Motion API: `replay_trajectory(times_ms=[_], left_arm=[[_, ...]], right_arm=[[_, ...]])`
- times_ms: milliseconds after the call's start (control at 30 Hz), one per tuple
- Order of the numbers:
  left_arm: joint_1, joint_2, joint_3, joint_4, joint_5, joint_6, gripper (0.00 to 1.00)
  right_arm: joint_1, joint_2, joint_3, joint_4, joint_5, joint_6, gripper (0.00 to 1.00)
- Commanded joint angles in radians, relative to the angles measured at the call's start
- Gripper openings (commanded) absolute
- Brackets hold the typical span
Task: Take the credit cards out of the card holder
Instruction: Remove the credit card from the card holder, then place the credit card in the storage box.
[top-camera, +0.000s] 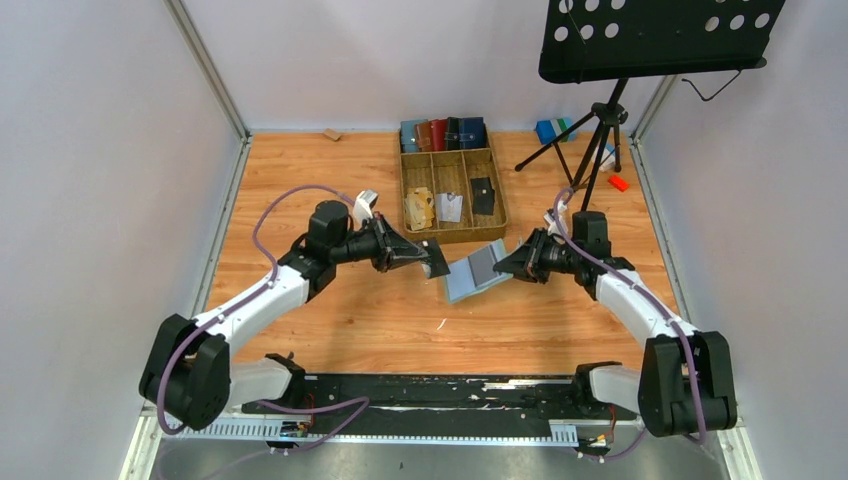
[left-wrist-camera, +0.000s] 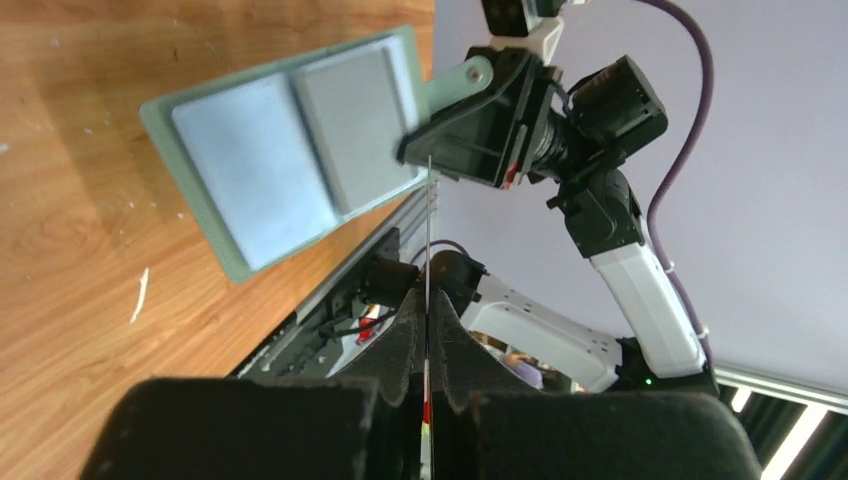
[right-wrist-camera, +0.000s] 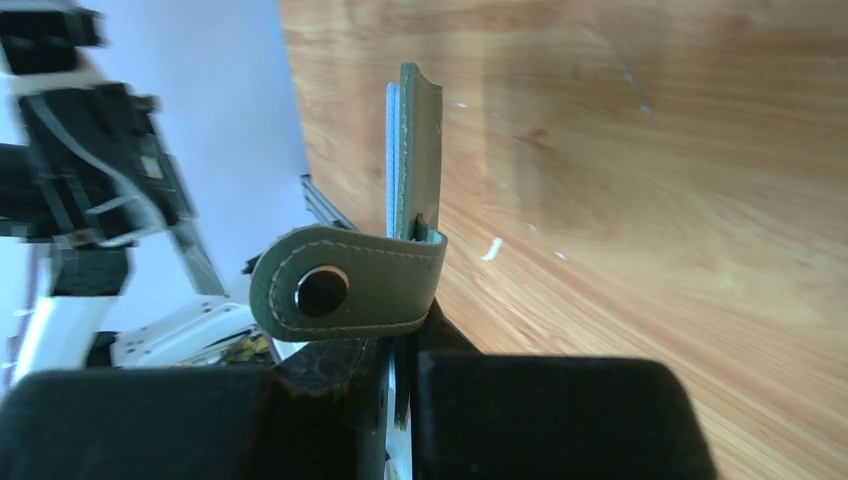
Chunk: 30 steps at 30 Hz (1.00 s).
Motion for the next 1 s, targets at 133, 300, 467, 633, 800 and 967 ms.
replay_trajectory(times_ms=[133,300,467,633,800,967], left_arm=[[0.006,0.206,0.25,-0.15,-0.013,0.172,0.0],[-0.002,0.404,0.487,-0.312,-0.07,0.31,0.0],[-0.016,0.623,0.771,-0.449,-0.104,0.419,0.0],[-0.025,0.853,1.073,-0.584,-0.118,0.504,0.0],[-0.025,1.013,1.262,-0.61,-0.108,0.511,0.0],[-0.025,1.149,1.384,-0.522,-0.053,0.418,0.0]], right_arm=[[-0.005,0.02,-0.04,-0.167,0.07,-0.233,0.0],[-0.006,0.013,-0.013,-0.242,0.104,-0.306,0.0],[-0.006,-0.003,0.019,-0.313,0.145,-0.367,0.0],[-0.005,-0.005,0.047,-0.353,0.156,-0.388,0.0],[-0.005,-0.001,0.08,-0.38,0.16,-0.398,0.0],[-0.006,0.007,0.117,-0.408,0.172,-0.407,0.0]])
